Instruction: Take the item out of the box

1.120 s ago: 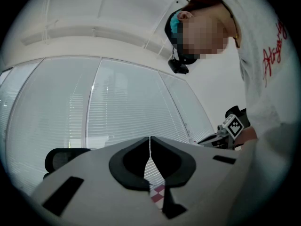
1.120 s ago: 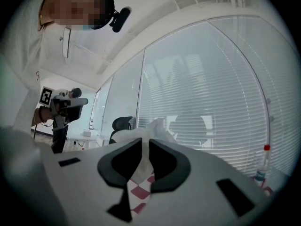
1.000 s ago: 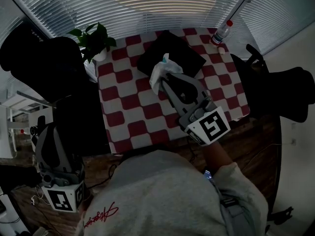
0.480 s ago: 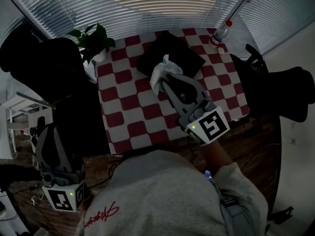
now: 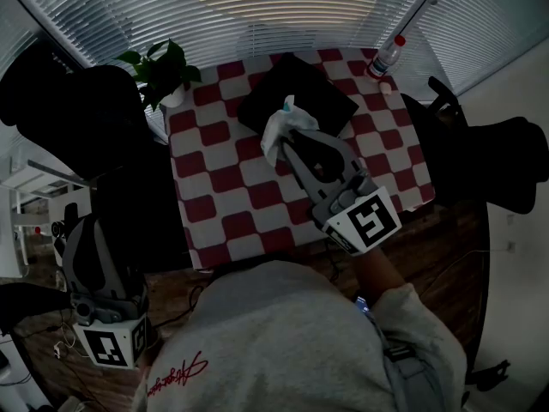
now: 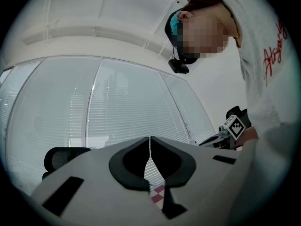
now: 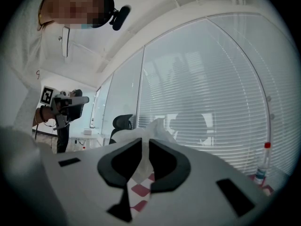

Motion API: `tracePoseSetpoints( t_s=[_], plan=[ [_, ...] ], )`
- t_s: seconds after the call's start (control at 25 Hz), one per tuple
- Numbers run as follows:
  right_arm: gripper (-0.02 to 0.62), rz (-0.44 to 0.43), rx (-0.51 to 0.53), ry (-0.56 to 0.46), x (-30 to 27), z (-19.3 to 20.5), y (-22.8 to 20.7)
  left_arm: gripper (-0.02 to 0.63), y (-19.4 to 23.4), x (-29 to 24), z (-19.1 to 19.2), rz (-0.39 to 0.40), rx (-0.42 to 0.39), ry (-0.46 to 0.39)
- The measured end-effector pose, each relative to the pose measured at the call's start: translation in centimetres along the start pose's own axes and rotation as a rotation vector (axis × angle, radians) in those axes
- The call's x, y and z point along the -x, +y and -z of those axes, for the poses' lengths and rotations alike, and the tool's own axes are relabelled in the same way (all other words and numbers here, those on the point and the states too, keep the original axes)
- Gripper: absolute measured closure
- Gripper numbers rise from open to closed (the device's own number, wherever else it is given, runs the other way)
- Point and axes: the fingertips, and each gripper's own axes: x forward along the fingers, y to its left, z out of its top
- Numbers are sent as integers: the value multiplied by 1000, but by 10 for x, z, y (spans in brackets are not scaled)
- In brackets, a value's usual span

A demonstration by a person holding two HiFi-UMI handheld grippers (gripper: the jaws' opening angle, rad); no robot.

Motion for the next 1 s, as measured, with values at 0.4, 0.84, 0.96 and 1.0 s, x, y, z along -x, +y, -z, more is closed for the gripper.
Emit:
tracePoseSetpoints(
  t_s=[0.4,0.84,0.96,1.0],
  plan=[
    [541,0,13,-9,1,-4,0,586,0,2,-1,-7,2,-12],
    [543,-5,31,-13,2,-8,1,586,1,3,4,-14,10,-4],
    [543,-5,35,-9,2,-8,2,586,3,4,3,-17,10,-9],
    [543,-6,37,-9,1,-8,2,586,3,4,3,-18,12,-11]
  ],
)
